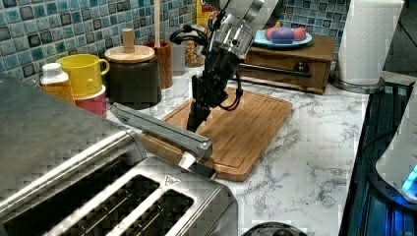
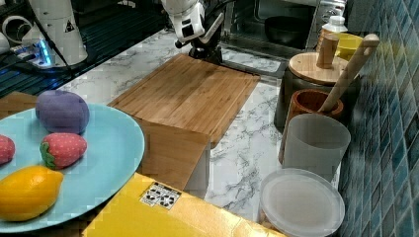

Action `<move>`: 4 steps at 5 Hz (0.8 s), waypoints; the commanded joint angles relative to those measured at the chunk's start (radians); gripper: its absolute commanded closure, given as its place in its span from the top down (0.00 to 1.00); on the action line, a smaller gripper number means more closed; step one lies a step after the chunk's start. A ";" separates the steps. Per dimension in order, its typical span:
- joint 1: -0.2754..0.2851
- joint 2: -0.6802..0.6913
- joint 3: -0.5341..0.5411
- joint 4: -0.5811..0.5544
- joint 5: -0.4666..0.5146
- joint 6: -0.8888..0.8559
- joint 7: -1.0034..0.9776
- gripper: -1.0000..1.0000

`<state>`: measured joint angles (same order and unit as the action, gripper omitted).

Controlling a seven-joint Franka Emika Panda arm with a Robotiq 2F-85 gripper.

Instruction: Close the oven.

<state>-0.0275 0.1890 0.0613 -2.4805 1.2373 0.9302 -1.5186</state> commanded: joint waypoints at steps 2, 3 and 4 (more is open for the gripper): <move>0.042 -0.009 0.052 0.144 0.136 0.008 -0.141 0.00; 0.066 0.044 0.081 0.168 0.205 0.026 -0.212 0.00; 0.064 0.073 0.087 0.214 0.202 -0.014 -0.216 0.00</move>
<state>0.0068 0.2401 0.1080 -2.4297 1.4268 0.9399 -1.6689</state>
